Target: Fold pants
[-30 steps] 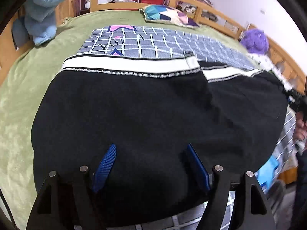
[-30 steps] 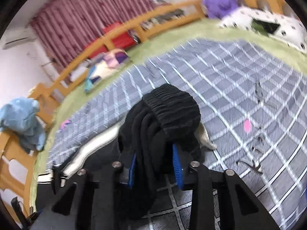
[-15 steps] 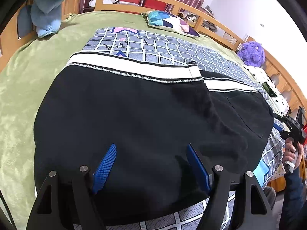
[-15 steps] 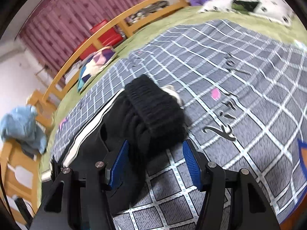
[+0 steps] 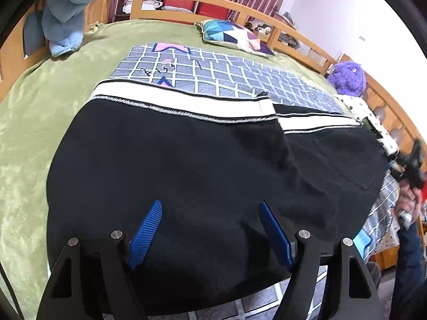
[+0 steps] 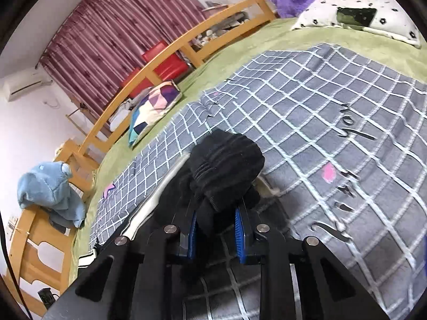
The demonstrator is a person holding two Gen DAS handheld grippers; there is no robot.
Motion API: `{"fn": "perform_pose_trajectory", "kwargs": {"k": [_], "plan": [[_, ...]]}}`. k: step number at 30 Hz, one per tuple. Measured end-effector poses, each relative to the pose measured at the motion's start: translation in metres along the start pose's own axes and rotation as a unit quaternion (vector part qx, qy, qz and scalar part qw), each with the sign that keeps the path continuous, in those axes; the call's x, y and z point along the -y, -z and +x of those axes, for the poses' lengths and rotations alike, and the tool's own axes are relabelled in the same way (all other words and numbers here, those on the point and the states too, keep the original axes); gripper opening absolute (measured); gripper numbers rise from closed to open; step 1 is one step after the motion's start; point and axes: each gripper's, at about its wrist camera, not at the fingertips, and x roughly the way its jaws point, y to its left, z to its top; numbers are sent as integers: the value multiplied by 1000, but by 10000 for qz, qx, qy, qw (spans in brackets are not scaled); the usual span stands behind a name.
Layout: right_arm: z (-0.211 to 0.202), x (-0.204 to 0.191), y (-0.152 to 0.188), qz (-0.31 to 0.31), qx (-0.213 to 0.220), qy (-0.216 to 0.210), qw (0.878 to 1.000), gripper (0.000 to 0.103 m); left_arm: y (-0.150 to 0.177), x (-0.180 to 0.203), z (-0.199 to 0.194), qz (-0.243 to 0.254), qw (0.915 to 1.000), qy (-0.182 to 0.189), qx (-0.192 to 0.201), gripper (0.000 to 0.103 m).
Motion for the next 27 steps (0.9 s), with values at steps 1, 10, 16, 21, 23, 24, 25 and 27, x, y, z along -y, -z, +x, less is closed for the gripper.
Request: {"fn": "perform_pose_trajectory", "kwargs": {"k": [1,10,16,21,23,24,25,27], "plan": [[6,5,5,-70,-153,199,9997,27,0,1,3,-19,10000,58,-54,74],[-34,-26,30,-1165,-252,1385,9832,41,1,12,13,158,9990,22,-427,74],[-26,-155,61,-2068,-478,272,9768,42,-11,-18,-32,-322,9990,93,290,74],[36,-238,149,-2499,-1342,-337,9583,38,-5,-58,-65,-503,9907,-713,1047,75],[50,-253,178,-2546,-1628,-586,9514,35,0,-74,-64,-576,9885,-934,1045,75],[52,-260,192,-2575,-1739,-692,9480,35,3,-82,-62,-640,9882,-981,987,75],[55,-267,206,-2612,-1821,-759,9449,35,5,-88,-61,-704,9879,-1012,940,75],[55,-277,224,-2658,-1888,-823,9418,35,9,-96,-61,-792,9874,-1030,903,75]]}}
